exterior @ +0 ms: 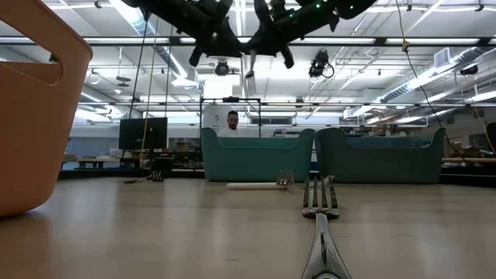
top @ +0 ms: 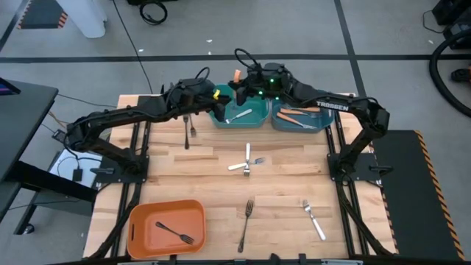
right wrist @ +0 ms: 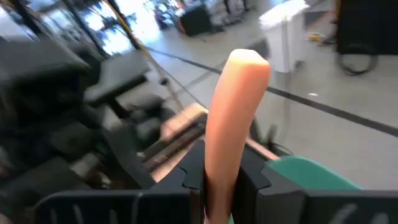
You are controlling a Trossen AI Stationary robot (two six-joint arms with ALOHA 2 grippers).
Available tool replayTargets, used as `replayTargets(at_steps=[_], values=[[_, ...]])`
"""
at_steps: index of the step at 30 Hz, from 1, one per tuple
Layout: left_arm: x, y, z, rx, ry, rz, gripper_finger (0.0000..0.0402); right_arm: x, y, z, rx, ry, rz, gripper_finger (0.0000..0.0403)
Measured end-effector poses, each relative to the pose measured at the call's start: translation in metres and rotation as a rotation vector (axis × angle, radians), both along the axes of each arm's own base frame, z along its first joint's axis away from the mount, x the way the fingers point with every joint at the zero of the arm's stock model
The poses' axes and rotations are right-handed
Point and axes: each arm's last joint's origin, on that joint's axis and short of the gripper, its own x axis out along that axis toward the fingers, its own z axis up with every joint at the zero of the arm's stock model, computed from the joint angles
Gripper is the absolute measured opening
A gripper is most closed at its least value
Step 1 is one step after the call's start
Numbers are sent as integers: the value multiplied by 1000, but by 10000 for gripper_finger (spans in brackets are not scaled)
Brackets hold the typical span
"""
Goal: Sort silverware by color (type)
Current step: Put the orange fork into the blue bin
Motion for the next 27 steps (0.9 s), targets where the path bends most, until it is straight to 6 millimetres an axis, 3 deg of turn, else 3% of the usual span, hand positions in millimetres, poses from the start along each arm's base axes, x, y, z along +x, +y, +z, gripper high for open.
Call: replayTargets(at_steps=[6, 11, 18, 22, 27], values=[[-15, 5, 13, 65, -4, 8, 124, -37, 2, 19, -100, 167, -95, 43], [-32, 17, 22, 79, -18, 71, 129, -78, 8, 23, -174, 462, -203, 43], [-43, 26, 28, 102, -32, 113, 130, -116, 6, -3, -173, 976, -146, 43], [-44, 27, 28, 151, 4, 100, 130, -119, -2, -27, -106, 1195, -43, 43], [-44, 27, 28, 160, 9, 97, 130, -111, -15, -54, -50, 1342, 67, 44]])
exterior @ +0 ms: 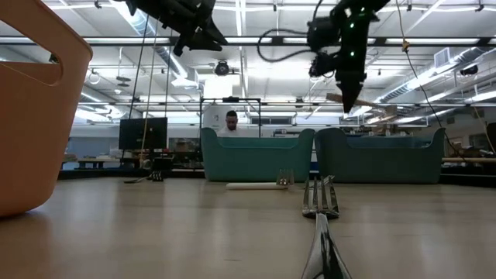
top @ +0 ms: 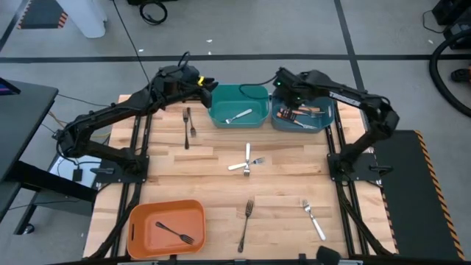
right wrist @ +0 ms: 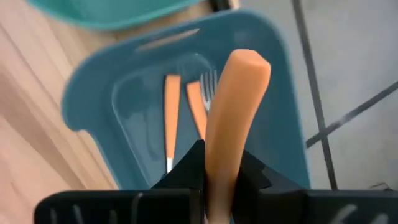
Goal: Sort silverware by color (type)
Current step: Put the orange fork into the blue bin
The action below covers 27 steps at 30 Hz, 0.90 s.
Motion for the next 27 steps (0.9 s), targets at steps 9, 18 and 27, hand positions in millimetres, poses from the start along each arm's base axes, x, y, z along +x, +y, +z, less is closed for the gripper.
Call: replayTargets(at_steps=[9, 18, 27], values=[[-7, 11, 0, -18, -15, 74, 130, 17, -26, -48, 72, 179, 1, 67], [-18, 26, 0, -45, -36, 145, 131, 18, -42, -72, 30, 325, -36, 71], [-25, 35, 0, -42, -34, 182, 131, 2, -42, -68, 121, 327, -138, 76]])
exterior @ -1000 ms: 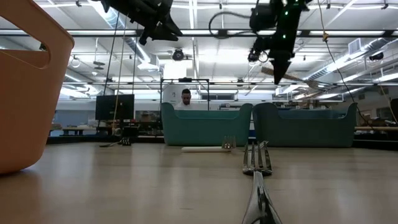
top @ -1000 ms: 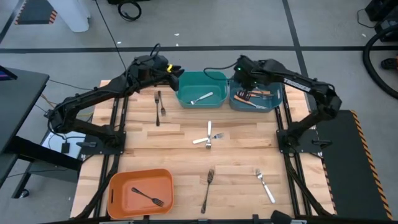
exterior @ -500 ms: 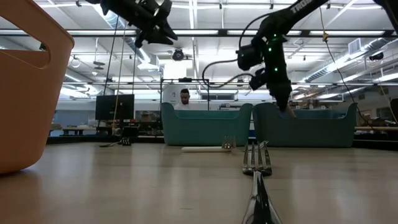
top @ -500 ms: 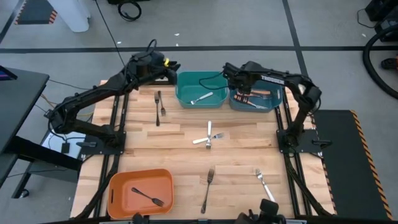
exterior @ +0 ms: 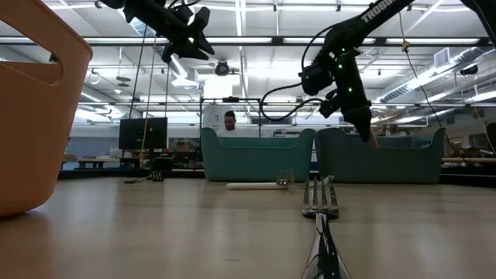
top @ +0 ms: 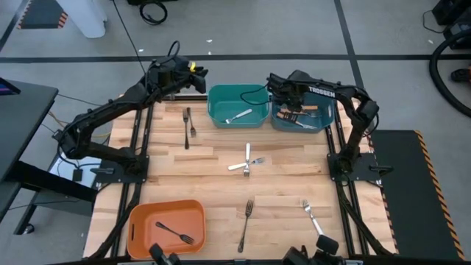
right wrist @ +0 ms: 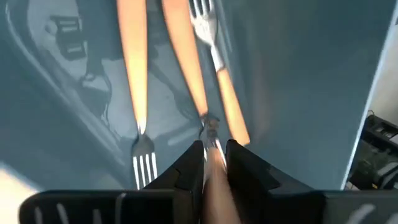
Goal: Sort silverware by color (type)
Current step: Put the orange fork into the blue bin, then put the black fork into the orange bin
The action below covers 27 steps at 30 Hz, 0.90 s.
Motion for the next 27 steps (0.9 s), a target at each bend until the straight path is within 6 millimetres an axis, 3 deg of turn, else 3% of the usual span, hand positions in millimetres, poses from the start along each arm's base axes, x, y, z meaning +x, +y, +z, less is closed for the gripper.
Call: replayTargets(at_steps=[7, 13, 22, 27], values=[[-1, 4, -3, -10, 12, 11, 131, -7, 8, 22, -35, -80, -13, 92], [0, 4, -3, -8, 9, 9, 131, -9, 10, 36, -19, -259, -65, 113], [-1, 3, -5, -26, 25, 10, 131, -6, 4, 54, -223, -366, -71, 130], [-3, 6, -12, -133, 10, 47, 131, -12, 9, 77, -309, -504, -122, 131]])
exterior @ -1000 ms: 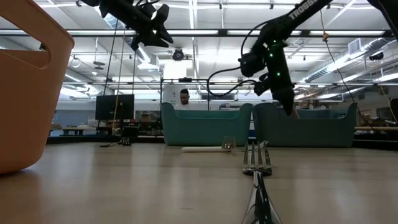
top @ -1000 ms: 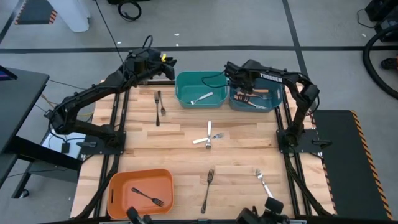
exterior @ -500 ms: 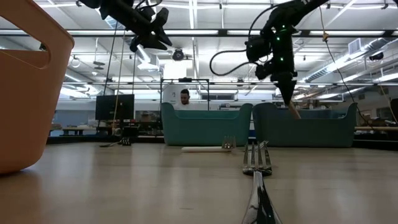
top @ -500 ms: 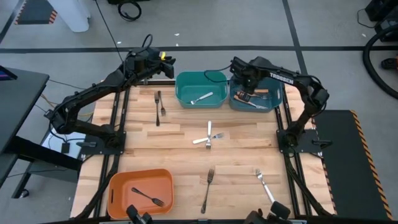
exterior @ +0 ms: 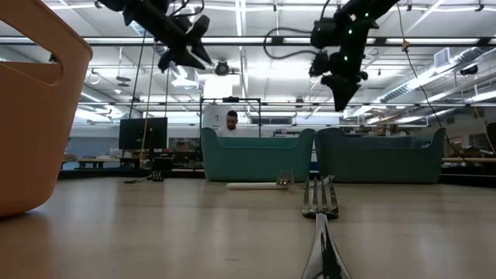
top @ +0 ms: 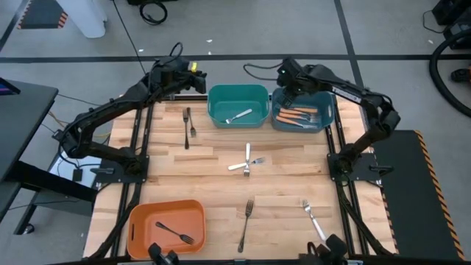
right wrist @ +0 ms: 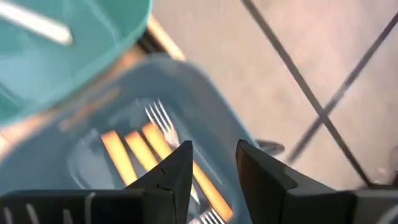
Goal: Sort silverware by color (type)
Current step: Put the black fork into the orange bin
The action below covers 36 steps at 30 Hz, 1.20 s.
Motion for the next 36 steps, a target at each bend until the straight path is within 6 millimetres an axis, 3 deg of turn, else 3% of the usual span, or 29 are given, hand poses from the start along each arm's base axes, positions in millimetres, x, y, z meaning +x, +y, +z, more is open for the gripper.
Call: replayTargets(at_steps=[4, 11, 20, 27, 36], values=[[-6, 0, -11, -133, 39, 49, 131, -5, 6, 20, -51, -133, 14, 130], [-13, 0, -19, -203, 107, 73, 131, -9, 10, 45, -169, -272, 31, 130], [-42, -10, -62, -624, 428, 253, 130, -5, 6, 44, -200, -247, 90, 130], [-28, -6, -96, -771, 582, 329, 130, -3, 2, 40, -192, -234, 102, 130], [-16, -5, -133, -911, 641, 341, 130, -4, 2, 41, -190, -238, 106, 130]])
